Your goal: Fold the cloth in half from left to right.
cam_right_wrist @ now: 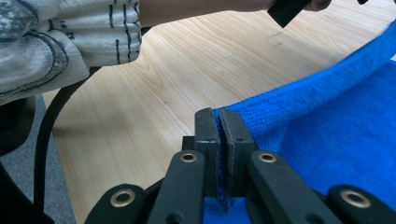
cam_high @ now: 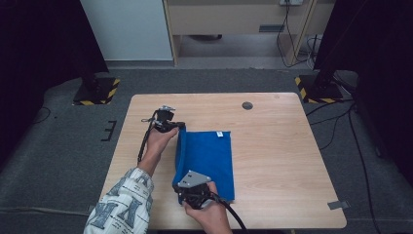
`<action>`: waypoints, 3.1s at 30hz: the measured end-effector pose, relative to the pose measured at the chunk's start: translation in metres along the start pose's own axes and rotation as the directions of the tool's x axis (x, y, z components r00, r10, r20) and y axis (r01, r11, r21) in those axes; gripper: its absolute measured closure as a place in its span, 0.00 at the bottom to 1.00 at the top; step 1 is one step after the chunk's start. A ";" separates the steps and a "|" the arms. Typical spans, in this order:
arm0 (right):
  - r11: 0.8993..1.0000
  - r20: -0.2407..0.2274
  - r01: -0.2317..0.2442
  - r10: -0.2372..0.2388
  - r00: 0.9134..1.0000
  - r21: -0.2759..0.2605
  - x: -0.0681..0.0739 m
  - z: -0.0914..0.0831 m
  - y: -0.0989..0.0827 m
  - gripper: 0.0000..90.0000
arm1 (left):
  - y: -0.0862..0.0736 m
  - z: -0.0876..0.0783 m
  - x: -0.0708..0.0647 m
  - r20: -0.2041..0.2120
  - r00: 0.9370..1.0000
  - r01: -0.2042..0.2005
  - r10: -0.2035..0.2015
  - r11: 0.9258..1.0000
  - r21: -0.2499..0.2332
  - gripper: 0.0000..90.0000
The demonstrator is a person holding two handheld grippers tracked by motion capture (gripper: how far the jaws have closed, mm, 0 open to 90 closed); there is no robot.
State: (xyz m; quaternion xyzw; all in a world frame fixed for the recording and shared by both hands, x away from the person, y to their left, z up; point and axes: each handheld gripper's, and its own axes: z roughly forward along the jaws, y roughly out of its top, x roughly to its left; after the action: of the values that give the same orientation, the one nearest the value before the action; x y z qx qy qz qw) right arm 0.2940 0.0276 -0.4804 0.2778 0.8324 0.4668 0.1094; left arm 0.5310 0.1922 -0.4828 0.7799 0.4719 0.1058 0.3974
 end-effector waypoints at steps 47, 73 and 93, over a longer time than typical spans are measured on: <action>0.998 0.069 -0.062 0.063 0.996 -0.008 -0.041 -0.069 -0.044 0.96 | 0.028 0.060 -0.084 0.072 0.996 -0.056 0.056 0.998 0.008 0.98; 0.994 0.105 -0.105 0.103 0.989 0.022 -0.056 -0.079 -0.064 0.96 | 0.027 0.078 -0.089 0.054 0.997 -0.060 0.058 0.997 0.043 0.98; 0.988 0.137 -0.140 0.131 0.982 0.059 -0.068 -0.082 -0.079 0.94 | 0.023 0.093 -0.096 0.082 0.996 -0.043 0.040 0.998 0.039 0.96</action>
State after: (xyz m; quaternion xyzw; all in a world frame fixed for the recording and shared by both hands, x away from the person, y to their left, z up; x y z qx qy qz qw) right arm 0.2846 -0.1018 -0.5076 0.3678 0.8179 0.4250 0.1232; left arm 0.5454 0.0600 -0.5072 0.8013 0.4410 0.0725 0.3978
